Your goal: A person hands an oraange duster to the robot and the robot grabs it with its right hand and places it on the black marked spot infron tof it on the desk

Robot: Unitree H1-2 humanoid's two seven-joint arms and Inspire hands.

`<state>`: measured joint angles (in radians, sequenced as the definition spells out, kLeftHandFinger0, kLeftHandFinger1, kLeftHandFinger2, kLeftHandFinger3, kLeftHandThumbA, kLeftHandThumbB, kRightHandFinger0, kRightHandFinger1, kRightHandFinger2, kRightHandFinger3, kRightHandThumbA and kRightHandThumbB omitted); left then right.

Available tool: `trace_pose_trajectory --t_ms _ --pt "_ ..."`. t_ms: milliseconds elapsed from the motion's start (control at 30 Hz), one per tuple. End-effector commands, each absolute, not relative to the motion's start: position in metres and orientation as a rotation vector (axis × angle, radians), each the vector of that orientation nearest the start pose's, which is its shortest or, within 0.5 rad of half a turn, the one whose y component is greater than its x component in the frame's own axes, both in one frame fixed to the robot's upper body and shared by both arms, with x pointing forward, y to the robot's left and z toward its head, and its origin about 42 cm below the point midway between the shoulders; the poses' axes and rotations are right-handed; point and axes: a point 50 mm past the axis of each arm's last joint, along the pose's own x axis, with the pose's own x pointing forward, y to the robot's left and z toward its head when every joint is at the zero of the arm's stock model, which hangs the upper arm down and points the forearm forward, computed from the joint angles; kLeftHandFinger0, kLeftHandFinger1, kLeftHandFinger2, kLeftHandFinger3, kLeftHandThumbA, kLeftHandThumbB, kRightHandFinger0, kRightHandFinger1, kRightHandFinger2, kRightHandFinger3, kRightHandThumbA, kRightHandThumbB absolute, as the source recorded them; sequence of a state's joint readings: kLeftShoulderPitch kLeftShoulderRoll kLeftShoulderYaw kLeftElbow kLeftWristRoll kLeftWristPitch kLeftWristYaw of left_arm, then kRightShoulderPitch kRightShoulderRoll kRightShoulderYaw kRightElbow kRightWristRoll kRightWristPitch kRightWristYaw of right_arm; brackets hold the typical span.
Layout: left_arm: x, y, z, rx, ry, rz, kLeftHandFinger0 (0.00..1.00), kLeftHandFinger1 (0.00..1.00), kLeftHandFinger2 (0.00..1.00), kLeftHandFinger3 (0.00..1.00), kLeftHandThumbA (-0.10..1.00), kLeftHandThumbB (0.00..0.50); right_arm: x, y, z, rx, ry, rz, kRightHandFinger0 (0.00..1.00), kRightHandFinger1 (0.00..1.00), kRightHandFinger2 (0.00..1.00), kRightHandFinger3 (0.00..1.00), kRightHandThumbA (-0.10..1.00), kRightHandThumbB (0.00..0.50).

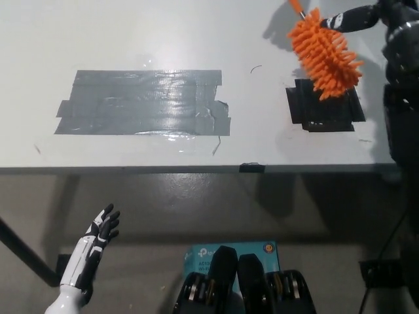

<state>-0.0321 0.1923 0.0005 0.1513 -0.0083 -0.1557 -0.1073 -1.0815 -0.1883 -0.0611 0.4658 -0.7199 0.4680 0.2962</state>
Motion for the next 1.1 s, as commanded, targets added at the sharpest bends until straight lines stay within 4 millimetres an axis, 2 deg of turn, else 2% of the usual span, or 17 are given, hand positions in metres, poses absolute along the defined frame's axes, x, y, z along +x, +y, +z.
trace_pose_trajectory --t_ms 0,133,233,367,633,700,733,767,800,833,867,900,933,967,1000,1033,1067 --pt "0.298 0.274 0.094 0.197 -0.096 -0.118 1.00 1.00 1.00 1.00 0.93 0.114 0.568 -0.188 0.433 -0.735 -0.024 -0.002 1.00 1.00 1.00 1.00 0.95 0.344" --pt "0.297 0.272 0.094 0.198 -0.096 -0.121 1.00 1.00 1.00 1.00 0.93 0.105 0.581 -0.185 0.418 -0.738 0.036 0.032 1.00 1.00 1.00 1.00 0.96 0.334" --pt "0.296 0.273 0.094 0.204 -0.101 -0.128 1.00 1.00 1.00 1.00 0.93 0.107 0.589 -0.185 0.402 -0.764 0.106 0.030 1.00 1.00 1.00 1.00 0.98 0.376" --pt "0.298 0.274 0.094 0.196 -0.100 -0.115 1.00 1.00 1.00 1.00 0.93 0.104 0.599 -0.188 0.387 -0.676 0.160 0.116 1.00 1.00 1.00 1.00 0.98 0.390" --pt "0.294 0.274 0.093 0.201 -0.101 -0.111 1.00 1.00 1.00 1.00 0.92 0.109 0.602 -0.196 0.361 -0.661 0.246 0.178 1.00 1.00 1.00 1.00 1.00 0.390" --pt "0.294 0.274 0.093 0.199 -0.101 -0.105 1.00 1.00 1.00 1.00 0.91 0.106 0.602 -0.198 0.358 -0.652 0.259 0.166 1.00 1.00 1.00 1.00 0.85 0.369" --pt "0.293 0.274 0.093 0.199 -0.101 -0.105 1.00 1.00 1.00 1.00 0.91 0.106 0.602 -0.198 0.357 -0.655 0.264 0.160 1.00 1.00 1.00 1.00 0.85 0.369" --pt "0.293 0.274 0.093 0.202 -0.103 -0.104 1.00 1.00 1.00 1.00 0.91 0.101 0.602 -0.201 0.355 -0.685 0.274 0.122 1.00 1.00 1.00 1.00 0.42 0.246" --pt "0.295 0.275 0.095 0.202 -0.108 -0.104 1.00 1.00 1.00 1.00 0.91 0.102 0.602 -0.202 0.356 -0.717 0.264 0.099 0.69 0.55 0.40 1.00 0.00 0.371" --pt "0.296 0.275 0.096 0.202 -0.110 -0.104 1.00 1.00 1.00 1.00 0.91 0.102 0.603 -0.203 0.357 -0.724 0.260 0.093 0.14 0.17 0.36 1.00 0.00 0.319" --pt "0.296 0.274 0.097 0.204 -0.111 -0.106 1.00 1.00 1.00 1.00 0.91 0.111 0.602 -0.204 0.354 -0.747 0.227 0.053 0.01 0.15 0.47 1.00 -0.10 0.269" --pt "0.297 0.274 0.097 0.204 -0.112 -0.107 1.00 1.00 1.00 1.00 0.91 0.113 0.602 -0.205 0.353 -0.756 0.205 0.025 0.00 0.17 0.48 1.00 -0.10 0.270" --pt "0.297 0.274 0.097 0.204 -0.117 -0.110 1.00 1.00 1.00 1.00 0.91 0.112 0.602 -0.206 0.352 -0.741 0.175 0.014 0.11 0.35 0.61 0.72 -0.10 0.222" --pt "0.298 0.274 0.097 0.202 -0.117 -0.111 1.00 1.00 1.00 1.00 0.91 0.117 0.602 -0.206 0.351 -0.720 0.163 0.002 0.13 0.40 0.68 0.58 -0.10 0.206" --pt "0.297 0.274 0.096 0.204 -0.113 -0.110 1.00 1.00 1.00 1.00 0.91 0.119 0.601 -0.205 0.348 -0.662 0.127 -0.025 0.02 0.36 0.73 0.41 -0.10 0.185" --pt "0.297 0.274 0.096 0.205 -0.113 -0.110 1.00 1.00 1.00 1.00 0.91 0.119 0.601 -0.205 0.347 -0.658 0.123 -0.027 0.02 0.36 0.73 0.41 -0.10 0.185" --pt "0.297 0.274 0.096 0.202 -0.112 -0.109 1.00 1.00 1.00 1.00 0.91 0.118 0.601 -0.204 0.348 -0.649 0.105 -0.041 0.01 0.50 0.93 0.60 -0.10 0.183"
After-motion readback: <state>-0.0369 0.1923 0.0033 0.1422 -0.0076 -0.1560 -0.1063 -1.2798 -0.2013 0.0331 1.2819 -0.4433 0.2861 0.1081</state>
